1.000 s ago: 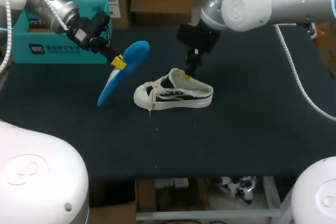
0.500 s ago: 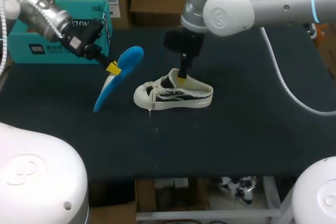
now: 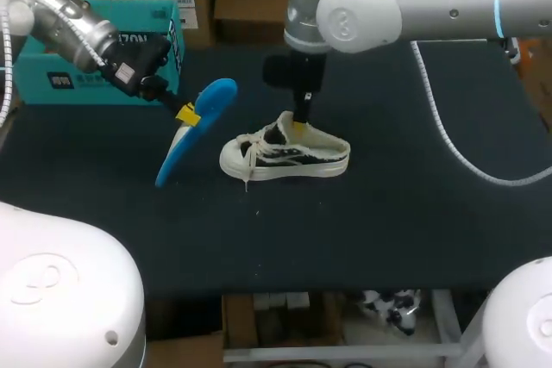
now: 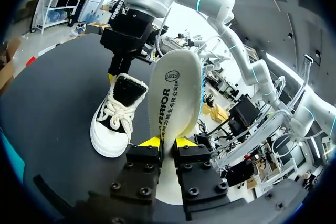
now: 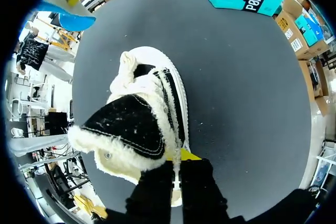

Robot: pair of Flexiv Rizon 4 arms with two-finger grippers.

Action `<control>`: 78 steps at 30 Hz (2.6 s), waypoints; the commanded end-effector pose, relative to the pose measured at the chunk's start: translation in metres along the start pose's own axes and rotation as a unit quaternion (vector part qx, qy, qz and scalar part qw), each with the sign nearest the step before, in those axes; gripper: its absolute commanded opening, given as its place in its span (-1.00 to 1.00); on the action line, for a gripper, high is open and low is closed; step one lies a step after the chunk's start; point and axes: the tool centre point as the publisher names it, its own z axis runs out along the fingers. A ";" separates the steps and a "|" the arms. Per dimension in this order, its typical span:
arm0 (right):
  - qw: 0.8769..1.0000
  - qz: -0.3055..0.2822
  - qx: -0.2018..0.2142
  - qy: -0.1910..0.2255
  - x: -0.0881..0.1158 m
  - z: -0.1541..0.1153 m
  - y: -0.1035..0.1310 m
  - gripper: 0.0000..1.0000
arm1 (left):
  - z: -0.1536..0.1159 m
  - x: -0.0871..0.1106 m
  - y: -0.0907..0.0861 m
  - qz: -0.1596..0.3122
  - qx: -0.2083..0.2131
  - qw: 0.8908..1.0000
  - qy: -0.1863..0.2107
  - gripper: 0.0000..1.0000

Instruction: Open the shoe tongue, take the insole out of the shoe, put the insole back into the shoe, and pack the shoe into the shoebox

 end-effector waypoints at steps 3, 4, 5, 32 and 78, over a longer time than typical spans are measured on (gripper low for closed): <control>1.000 0.017 0.015 0.000 0.002 -0.004 0.002 -1.00 | 0.001 -0.009 -0.007 0.006 -0.007 1.000 0.021 -1.00; 1.000 0.021 0.010 -0.001 0.003 -0.006 0.001 -1.00 | 0.001 -0.010 -0.009 0.008 -0.009 1.000 0.026 -1.00; 1.000 0.026 0.008 -0.001 0.004 -0.007 0.001 -1.00 | 0.001 -0.011 -0.010 0.009 -0.009 1.000 0.027 -1.00; 0.891 0.395 -0.223 -0.004 0.073 -0.021 -0.006 -1.00 | 0.013 -0.032 -0.095 0.159 -0.088 0.960 0.214 -1.00; 0.850 0.476 -0.223 0.021 0.065 -0.063 -0.061 1.00 | 0.018 -0.008 -0.115 0.225 -0.086 0.924 0.298 -1.00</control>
